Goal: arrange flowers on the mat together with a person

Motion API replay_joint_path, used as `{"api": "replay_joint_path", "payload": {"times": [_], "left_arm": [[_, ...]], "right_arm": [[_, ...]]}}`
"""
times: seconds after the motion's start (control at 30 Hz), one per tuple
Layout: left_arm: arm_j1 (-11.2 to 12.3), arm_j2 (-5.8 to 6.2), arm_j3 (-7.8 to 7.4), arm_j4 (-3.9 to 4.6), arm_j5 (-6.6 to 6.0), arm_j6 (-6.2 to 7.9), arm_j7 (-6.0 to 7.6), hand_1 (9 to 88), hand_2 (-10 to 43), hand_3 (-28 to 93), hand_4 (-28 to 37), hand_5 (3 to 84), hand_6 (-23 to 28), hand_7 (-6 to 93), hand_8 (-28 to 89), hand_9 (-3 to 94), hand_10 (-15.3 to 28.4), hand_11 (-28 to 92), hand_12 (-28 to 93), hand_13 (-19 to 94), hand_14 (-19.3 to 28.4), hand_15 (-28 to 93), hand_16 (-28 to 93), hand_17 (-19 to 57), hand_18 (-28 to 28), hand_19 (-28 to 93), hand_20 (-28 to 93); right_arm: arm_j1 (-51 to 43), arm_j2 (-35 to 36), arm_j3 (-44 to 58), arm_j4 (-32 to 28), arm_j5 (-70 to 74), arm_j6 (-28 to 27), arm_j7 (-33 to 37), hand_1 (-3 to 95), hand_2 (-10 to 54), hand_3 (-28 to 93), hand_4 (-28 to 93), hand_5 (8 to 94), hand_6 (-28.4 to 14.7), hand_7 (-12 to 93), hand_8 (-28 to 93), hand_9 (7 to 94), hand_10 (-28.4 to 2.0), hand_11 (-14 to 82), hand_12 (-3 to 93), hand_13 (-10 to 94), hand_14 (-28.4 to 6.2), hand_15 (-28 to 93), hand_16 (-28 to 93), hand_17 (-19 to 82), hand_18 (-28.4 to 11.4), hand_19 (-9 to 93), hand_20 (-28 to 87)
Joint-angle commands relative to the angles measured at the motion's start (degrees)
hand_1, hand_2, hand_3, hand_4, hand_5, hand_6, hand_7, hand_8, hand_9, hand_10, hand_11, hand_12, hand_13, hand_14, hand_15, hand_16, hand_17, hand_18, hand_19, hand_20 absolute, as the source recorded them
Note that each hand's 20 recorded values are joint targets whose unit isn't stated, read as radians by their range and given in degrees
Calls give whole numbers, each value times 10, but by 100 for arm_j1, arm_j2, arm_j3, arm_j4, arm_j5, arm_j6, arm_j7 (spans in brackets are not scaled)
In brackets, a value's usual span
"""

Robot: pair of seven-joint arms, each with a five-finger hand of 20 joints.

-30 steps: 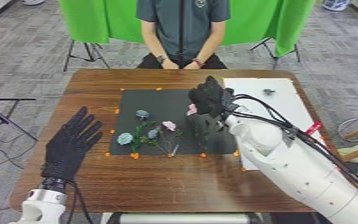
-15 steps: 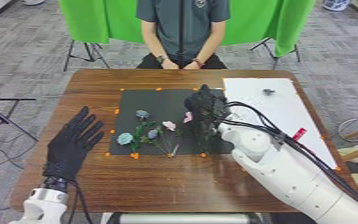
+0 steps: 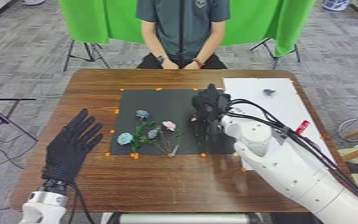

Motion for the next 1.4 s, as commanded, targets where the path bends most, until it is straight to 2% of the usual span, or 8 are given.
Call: {"api": "replay_joint_path", "payload": {"times": [0.03,0.33,0.5,0.77,0.93,1.03,1.23,1.4], "left_arm": [[97,-55,-12,-8,0,49,19,250,-33,703,-282,284,30,127,-73,217,104,140,151,194,132,143,44,-120,206,377,93],[92,-56,-14,-11,7,34,-15,250,-32,703,-281,284,30,127,-73,216,104,140,152,194,132,143,45,-120,206,377,93],[19,-77,-12,12,25,-39,-67,250,-32,702,-282,284,30,128,-73,216,105,140,151,193,132,144,44,-120,206,377,93],[264,-14,-161,-106,-30,74,-15,249,-32,703,-282,285,30,128,-72,216,105,140,152,193,132,145,44,-120,206,377,93],[361,-150,-285,-178,94,66,79,254,-44,702,-280,273,26,127,-73,215,102,140,152,192,131,146,44,-120,205,378,93],[340,-221,-271,-176,26,48,101,261,-55,696,-276,262,23,127,-72,211,101,138,152,191,130,141,43,-120,205,376,93],[676,-30,-354,-248,-75,321,326,255,-48,695,-277,264,24,132,-72,209,101,139,156,190,129,139,47,-120,204,374,94],[662,-113,-273,-245,-71,382,375,253,-48,699,-277,268,26,133,-74,210,101,140,156,190,129,139,48,-120,204,374,96]], "right_arm": [[-30,18,88,-350,298,78,231,258,-80,841,-282,658,24,350,-170,735,-91,343,266,657,-68,641,237,200,-181,672,420],[-163,85,276,-799,708,230,586,194,-28,817,-275,623,-4,296,-156,683,-102,318,257,628,-90,654,233,187,-196,673,428],[-730,428,1106,-1802,2030,93,927,165,16,806,-265,556,-25,258,-136,599,-127,306,252,557,-112,654,216,171,-206,665,425],[-3066,1032,4406,-3247,7343,-1814,495,184,58,840,-247,444,-46,213,-122,425,-149,233,238,353,-124,452,162,88,-218,509,333],[-4891,641,5758,-3949,8850,-1482,462,169,47,830,-243,417,-58,174,-103,400,-157,190,238,324,-134,378,194,80,-221,503,317],[-5790,135,6215,-4334,9214,-1154,440,160,11,833,-241,379,-62,148,-92,377,-152,157,238,309,-133,311,213,69,-222,465,298],[-6080,-249,6299,-4420,9263,-961,614,146,12,813,-240,365,-59,109,-77,359,-154,95,238,296,-139,197,275,60,-224,416,272],[-5963,-382,6222,-4427,9206,-892,527,140,14,815,-241,364,-60,107,-74,353,-153,92,240,292,-139,189,288,56,-224,418,274]]}}
